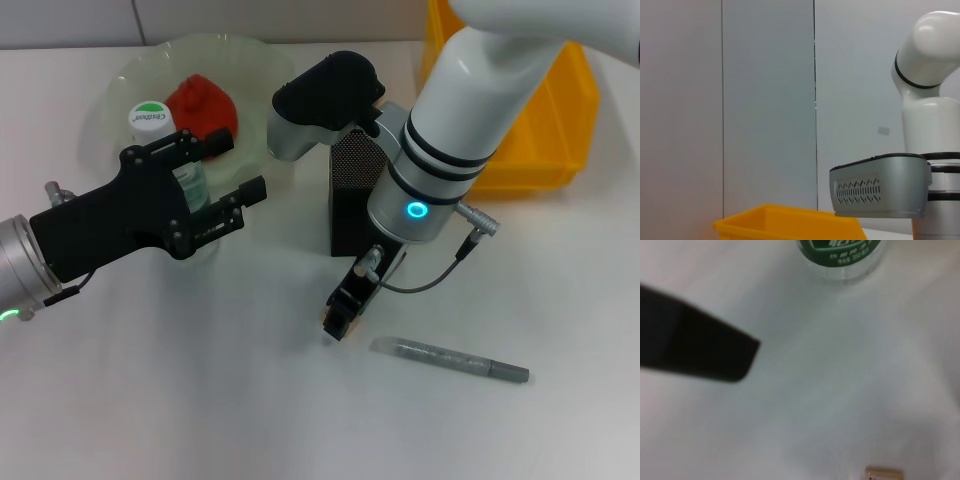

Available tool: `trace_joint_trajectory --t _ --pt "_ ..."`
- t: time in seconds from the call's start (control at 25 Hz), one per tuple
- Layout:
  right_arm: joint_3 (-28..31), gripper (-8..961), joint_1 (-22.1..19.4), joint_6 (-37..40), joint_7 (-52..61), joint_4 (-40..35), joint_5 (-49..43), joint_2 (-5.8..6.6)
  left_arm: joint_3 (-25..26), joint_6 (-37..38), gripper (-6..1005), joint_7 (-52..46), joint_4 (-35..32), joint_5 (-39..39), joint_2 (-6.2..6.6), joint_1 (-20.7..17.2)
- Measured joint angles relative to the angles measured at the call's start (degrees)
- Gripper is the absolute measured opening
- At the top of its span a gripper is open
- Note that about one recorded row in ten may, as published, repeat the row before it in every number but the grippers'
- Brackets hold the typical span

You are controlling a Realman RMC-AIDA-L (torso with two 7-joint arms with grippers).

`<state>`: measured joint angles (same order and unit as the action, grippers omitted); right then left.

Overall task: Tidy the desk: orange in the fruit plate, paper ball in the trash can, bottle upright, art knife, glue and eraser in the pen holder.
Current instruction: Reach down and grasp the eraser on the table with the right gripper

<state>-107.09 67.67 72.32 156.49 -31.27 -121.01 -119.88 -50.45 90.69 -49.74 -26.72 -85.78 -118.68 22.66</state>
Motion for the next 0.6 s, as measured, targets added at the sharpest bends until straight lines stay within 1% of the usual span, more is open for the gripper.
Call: trace_joint_trajectory --t 0.36,0.6 --pt "-0.2 403 0.0 -0.5 0.0 0.1 0.2 0.0 0.0 -0.4 647 0.0 0.0 0.0 0.03 0.0" --pt "-2.4 403 -0.1 -1.7 0.0 0.4 2.1 0.0 0.0 -0.4 647 0.1 0.2 0.0 -0.03 0.0"
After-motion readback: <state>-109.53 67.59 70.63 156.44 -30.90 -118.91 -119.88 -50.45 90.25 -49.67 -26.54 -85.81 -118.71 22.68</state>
